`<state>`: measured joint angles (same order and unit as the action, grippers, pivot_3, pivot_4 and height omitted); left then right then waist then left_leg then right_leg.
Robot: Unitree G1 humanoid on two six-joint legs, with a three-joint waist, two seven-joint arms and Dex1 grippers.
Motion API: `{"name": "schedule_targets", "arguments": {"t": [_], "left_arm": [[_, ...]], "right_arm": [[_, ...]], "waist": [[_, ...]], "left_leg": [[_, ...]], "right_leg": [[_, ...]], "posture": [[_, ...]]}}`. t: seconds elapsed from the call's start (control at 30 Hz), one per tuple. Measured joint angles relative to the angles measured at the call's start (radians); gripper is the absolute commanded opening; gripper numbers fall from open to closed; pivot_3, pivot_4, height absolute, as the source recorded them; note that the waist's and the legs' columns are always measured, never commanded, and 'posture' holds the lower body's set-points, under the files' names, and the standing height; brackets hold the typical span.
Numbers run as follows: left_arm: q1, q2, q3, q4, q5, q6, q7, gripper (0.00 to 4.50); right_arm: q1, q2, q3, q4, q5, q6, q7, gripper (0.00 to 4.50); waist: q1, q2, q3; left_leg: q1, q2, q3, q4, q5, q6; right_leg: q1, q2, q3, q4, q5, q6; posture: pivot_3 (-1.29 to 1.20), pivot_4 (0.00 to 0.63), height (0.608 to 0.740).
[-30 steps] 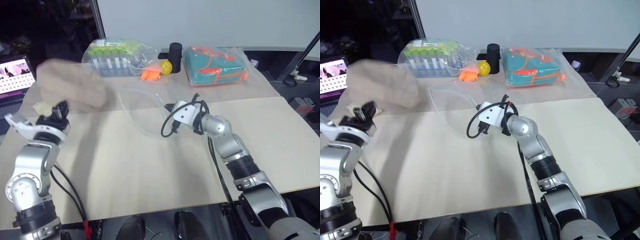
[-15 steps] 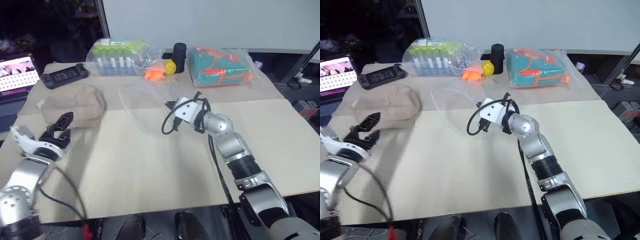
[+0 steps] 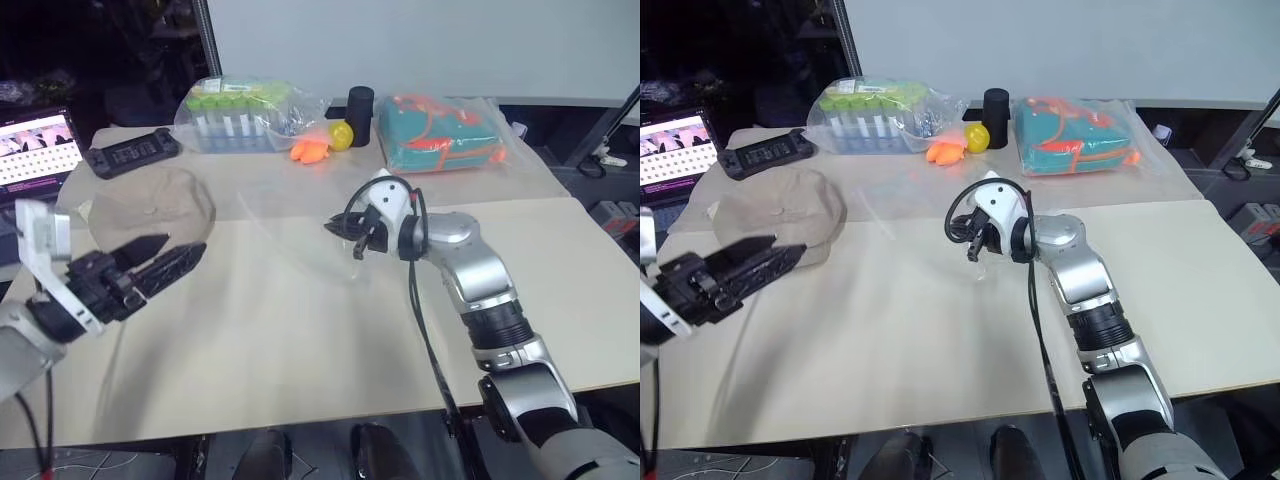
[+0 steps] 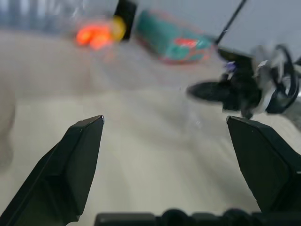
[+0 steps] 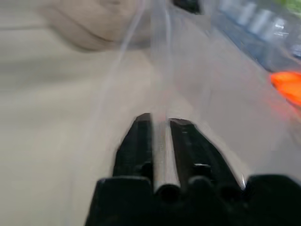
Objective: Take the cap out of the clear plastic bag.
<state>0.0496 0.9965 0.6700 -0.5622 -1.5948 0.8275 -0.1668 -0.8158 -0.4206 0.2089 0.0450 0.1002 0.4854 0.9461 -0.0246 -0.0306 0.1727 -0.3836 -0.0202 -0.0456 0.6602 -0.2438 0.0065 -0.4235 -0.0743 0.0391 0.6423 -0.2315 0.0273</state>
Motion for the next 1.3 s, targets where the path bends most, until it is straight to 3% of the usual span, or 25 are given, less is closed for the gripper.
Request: {"name": "schedule_targets", "arguments": {"t": [0.23,0.33,0.47,0.67,0.93,1.1,1.3], "left_arm": [[-0.065,0.103,-0.035,0.029,0.078,0.029,-0.066,4.50],[-0.066,0.103,-0.025,0.028,0.122,0.029,-0.113,4.50],[-0.054,0.032,-0.001,0.032,0.214,0.005,-0.080,4.50],[-0.031,-0.160,-0.099,0.029,0.644,-0.141,0.149,4.50],[0.070,-0.445,-0.383,-0.020,1.178,-0.417,0.298,4.50],[0.145,-0.601,-0.497,0.004,1.395,-0.605,0.326,4.50],[0.211,-0.707,-0.541,0.077,1.503,-0.743,0.316,4.50]], "right_arm": [[0.002,-0.159,0.011,-0.154,0.132,0.177,0.193,4.44],[-0.048,-0.189,-0.096,-0.169,0.293,0.335,0.234,4.48],[-0.094,-0.166,-0.252,-0.074,0.286,0.241,0.076,4.48],[0.005,-0.067,-0.403,0.183,0.197,0.048,-0.254,4.48],[0.352,0.082,-0.428,0.016,0.077,-0.064,-0.608,4.48],[0.505,0.134,-0.398,-0.083,0.056,-0.149,-0.653,4.48],[0.634,0.180,-0.307,-0.104,0.041,-0.252,-0.623,4.48]], "waist": [[-0.001,0.000,0.000],[-0.001,0.000,0.000],[0.003,-0.001,0.000],[0.012,-0.002,0.000],[0.011,-0.001,-0.001],[0.007,-0.001,-0.002],[0.007,-0.001,-0.002]], "left_leg": [[-0.005,0.000,0.000,0.000,0.000,0.000],[-0.004,0.000,0.000,0.000,0.000,0.000],[0.002,0.001,0.001,0.000,0.000,0.000],[-0.004,0.000,0.002,0.000,0.000,0.000],[-0.018,0.000,0.005,0.001,0.000,0.000],[-0.012,0.001,0.008,0.001,0.000,0.000],[0.001,0.002,0.009,0.001,0.000,0.002]], "right_leg": [[-0.004,0.000,0.000,-0.001,0.000,0.000],[-0.004,-0.001,0.000,0.000,0.000,0.000],[0.002,0.000,0.000,-0.001,0.000,0.000],[-0.004,-0.001,0.002,-0.001,0.000,0.000],[-0.017,-0.003,0.005,0.001,0.003,0.003],[-0.012,-0.002,0.007,0.002,0.003,0.002],[0.003,-0.001,0.006,0.000,0.002,0.002]], "posture": [[0.00,0.150,0.740],[0.00,0.150,0.740],[0.00,0.150,0.740],[0.00,0.150,0.740],[0.00,0.150,0.740],[0.00,0.150,0.740],[0.00,0.150,0.740]]}}
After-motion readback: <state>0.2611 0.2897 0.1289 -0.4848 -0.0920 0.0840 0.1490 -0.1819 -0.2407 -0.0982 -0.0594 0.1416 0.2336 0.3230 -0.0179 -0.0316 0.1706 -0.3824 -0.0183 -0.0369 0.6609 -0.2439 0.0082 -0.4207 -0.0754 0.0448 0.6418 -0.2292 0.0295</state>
